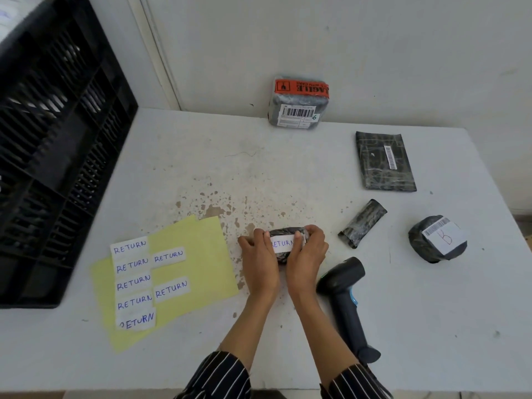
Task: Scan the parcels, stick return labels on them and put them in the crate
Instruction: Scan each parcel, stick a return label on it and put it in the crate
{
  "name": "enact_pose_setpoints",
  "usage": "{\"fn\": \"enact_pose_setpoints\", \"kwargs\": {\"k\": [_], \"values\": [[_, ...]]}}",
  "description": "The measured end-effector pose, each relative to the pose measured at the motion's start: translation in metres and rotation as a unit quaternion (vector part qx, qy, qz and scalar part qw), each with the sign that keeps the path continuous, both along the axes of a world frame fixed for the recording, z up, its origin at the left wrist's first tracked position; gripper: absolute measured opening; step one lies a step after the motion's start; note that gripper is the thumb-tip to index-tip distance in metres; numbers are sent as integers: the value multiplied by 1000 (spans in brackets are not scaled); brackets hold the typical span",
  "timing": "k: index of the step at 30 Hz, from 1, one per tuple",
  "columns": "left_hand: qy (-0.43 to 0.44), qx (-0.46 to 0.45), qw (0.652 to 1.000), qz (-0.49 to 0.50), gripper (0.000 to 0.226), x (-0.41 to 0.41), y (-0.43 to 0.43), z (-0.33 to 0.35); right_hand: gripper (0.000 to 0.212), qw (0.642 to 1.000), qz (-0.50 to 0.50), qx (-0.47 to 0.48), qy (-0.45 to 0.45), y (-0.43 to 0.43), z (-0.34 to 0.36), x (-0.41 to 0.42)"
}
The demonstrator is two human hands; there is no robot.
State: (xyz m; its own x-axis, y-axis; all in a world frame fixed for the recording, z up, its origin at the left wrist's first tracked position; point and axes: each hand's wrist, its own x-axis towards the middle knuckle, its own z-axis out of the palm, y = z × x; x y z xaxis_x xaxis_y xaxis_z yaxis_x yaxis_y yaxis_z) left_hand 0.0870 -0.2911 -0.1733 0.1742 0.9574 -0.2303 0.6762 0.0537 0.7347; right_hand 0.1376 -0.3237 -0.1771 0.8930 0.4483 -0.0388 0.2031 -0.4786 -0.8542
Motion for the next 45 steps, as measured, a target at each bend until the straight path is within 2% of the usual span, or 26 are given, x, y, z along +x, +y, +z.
{"fn": "enact_pose_setpoints", "kwargs": {"k": [4, 6, 8, 11, 15, 18, 23, 25, 29, 33, 37, 40, 45], "values": [[-75, -39, 996, 25, 26, -3, 0, 8, 21, 995, -48, 22, 86, 3, 14, 1], [-104, -22, 994, 37, 31, -10, 1, 13, 22, 997, -18, 36, 73, 0, 27, 2], [-91, -2, 994, 54, 35, -21, 4, 20, 21, 996, 25, 55, 73, -4, 38, -1], [-55, 22, 998, 33, 38, -36, 11, 40, 27, 982, 91, 91, 140, -7, 57, -8], [-172, 7, 985, -10, 34, -55, 21, 73, 16, 965, 128, 139, 180, -8, 83, -20], [-198, 27, 980, 0, 41, -71, 34, 100, 17, 947, 159, 176, 218, -2, 111, -30], [-282, 37, 955, 86, 37, -101, 55, 156, 5, 911, 157, 240, 297, 30, 164, -54], [-306, 53, 945, 102, 42, -117, 66, 178, 3, 891, 166, 267, 328, 47, 185, -71], [-326, 89, 938, 83, 49, -154, 100, 217, 7, 857, 225, 294, 360, 85, 220, -110], [-291, 130, 948, 16, 46, -192, 145, 248, 12, 866, 284, 274, 308, 132, 236, -146], [-219, 162, 962, -8, 41, -225, 212, 271, 11, 875, 286, 263, 291, 198, 251, -171], [-132, 196, 972, -5, 42, -247, 274, 282, 12, 895, 262, 249, 261, 263, 257, -183], [44, 249, 966, -54, 44, -275, 373, 285, 15, 930, 242, 217, 171, 371, 264, -194]]}}
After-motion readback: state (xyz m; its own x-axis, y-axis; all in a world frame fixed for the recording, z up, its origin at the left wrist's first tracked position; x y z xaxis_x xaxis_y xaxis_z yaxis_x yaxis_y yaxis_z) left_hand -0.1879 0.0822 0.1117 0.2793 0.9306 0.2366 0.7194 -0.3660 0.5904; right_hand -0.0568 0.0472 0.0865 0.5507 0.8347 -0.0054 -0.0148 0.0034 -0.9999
